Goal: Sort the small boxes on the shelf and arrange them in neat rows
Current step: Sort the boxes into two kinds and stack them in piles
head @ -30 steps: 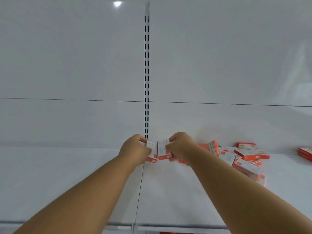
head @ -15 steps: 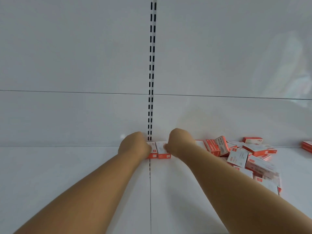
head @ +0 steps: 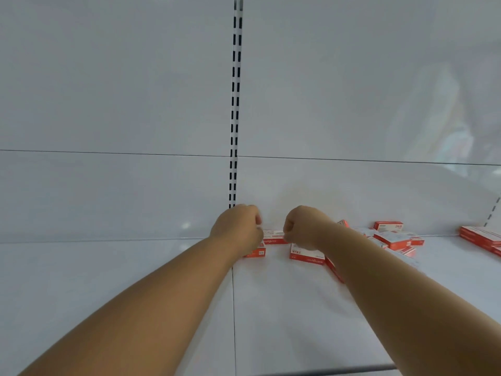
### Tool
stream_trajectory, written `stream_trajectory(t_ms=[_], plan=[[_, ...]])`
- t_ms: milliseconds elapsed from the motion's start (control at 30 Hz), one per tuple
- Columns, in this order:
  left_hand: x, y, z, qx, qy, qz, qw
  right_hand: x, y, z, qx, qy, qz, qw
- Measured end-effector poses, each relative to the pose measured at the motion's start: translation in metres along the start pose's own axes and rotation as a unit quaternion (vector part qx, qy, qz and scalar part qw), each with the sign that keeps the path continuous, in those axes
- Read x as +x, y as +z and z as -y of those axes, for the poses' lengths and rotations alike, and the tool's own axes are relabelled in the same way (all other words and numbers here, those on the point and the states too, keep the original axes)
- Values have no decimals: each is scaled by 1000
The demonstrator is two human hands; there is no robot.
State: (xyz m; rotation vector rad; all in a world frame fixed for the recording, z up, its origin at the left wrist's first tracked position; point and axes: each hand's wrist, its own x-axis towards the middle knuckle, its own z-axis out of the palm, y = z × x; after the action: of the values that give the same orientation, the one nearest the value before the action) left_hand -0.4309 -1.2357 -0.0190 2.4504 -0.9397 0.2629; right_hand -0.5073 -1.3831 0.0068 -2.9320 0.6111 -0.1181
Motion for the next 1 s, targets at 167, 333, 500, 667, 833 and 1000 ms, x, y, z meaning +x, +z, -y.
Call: stream_trajectory(t_ms=[167,333,500,667,833,1000], plan=[[10,19,-23,85,48,24,995,-12,2,-14,-72,-28,23,997],[21,29,-42,223,68,70,970,-21,7,-19,-99,-53,52,992],[27,34,-46,248,73,84,962,-29,4,-24,-73,-59,49,994],[30,36,-42,211,84,87,970,-29,-8,-33,69,8,-29,997],[29,33,-42,72,68,26,995,-34,-12,-44,318,104,-177,925],[18,18,-62,-284,-18,-12,959,-42,-17,-48,571,155,-164,790]])
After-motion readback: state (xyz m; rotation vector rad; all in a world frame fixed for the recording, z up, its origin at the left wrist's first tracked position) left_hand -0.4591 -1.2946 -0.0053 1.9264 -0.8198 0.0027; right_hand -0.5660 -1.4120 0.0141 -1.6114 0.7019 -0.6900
